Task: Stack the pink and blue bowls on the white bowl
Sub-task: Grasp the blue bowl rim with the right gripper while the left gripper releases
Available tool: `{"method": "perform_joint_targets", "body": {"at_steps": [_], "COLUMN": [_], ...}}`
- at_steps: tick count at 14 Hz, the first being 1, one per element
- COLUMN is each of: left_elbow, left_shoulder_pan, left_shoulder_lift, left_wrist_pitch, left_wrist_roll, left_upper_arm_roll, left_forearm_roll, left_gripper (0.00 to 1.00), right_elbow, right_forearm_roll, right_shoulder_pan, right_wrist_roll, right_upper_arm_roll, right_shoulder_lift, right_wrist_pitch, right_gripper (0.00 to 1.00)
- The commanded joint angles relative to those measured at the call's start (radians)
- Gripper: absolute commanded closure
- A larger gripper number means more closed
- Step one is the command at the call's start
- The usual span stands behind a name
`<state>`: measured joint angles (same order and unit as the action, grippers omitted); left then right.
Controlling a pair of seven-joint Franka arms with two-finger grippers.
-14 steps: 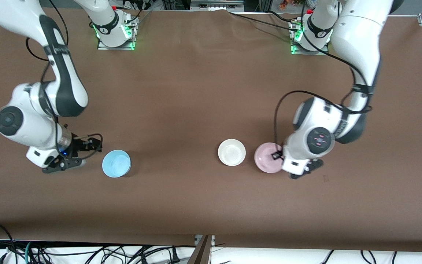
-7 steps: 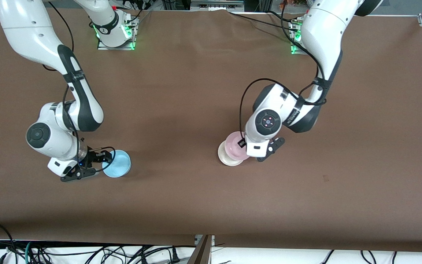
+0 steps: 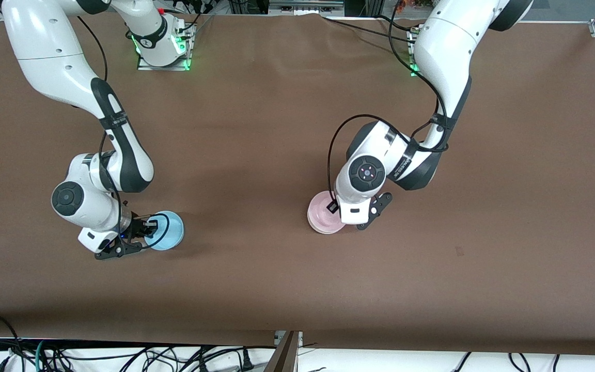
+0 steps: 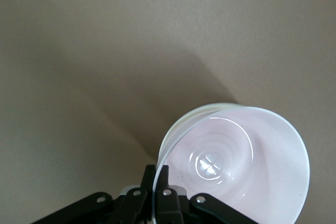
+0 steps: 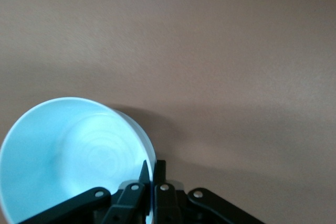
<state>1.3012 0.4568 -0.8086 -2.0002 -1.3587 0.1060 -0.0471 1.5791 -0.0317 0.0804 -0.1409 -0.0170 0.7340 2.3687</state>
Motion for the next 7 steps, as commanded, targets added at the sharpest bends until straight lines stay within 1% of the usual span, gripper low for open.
{"method": "perform_joint_targets", "body": {"at_steps": [1,2,4,7], "left_elbow": [-0.091,-0.1,-0.106,-0.108], "left_shoulder_pan": [0.0,0.0,0.0,0.0], "left_shoulder_lift": [-0.058,-0.067,-0.077,-0.086], "left_wrist_pitch": [0.008,0.003,0.001,-0.017], "left_wrist_roll": [-0.008,-0.01,-0.01,-0.01], "left_upper_arm_roll": [-0.008,-0.009,-0.011,-0.011], "left_forearm_roll": [-0.019,-0.019,-0.019,-0.019], "left_gripper": [1.0,1.0,1.0,1.0], "right_elbow": [-0.089,-0.122,-0.168,-0.205], "right_forearm_roll": [-0.043,-0.062,-0.065,-0.063], "right_shoulder_pan": [0.001,0.001,0.016,0.071], "right_wrist_roll": [0.035,0.061,0.134,0.269], "right_upper_arm_roll": [-0.009,-0.021,-0.041,-0.043], "right_shoulder_lift": [0.001,-0.001,-0.004,-0.007], "right_wrist_pitch": [-0.133,-0.187,-0.267,-0.331], "right_gripper": [1.0,1.0,1.0,1.0]}}
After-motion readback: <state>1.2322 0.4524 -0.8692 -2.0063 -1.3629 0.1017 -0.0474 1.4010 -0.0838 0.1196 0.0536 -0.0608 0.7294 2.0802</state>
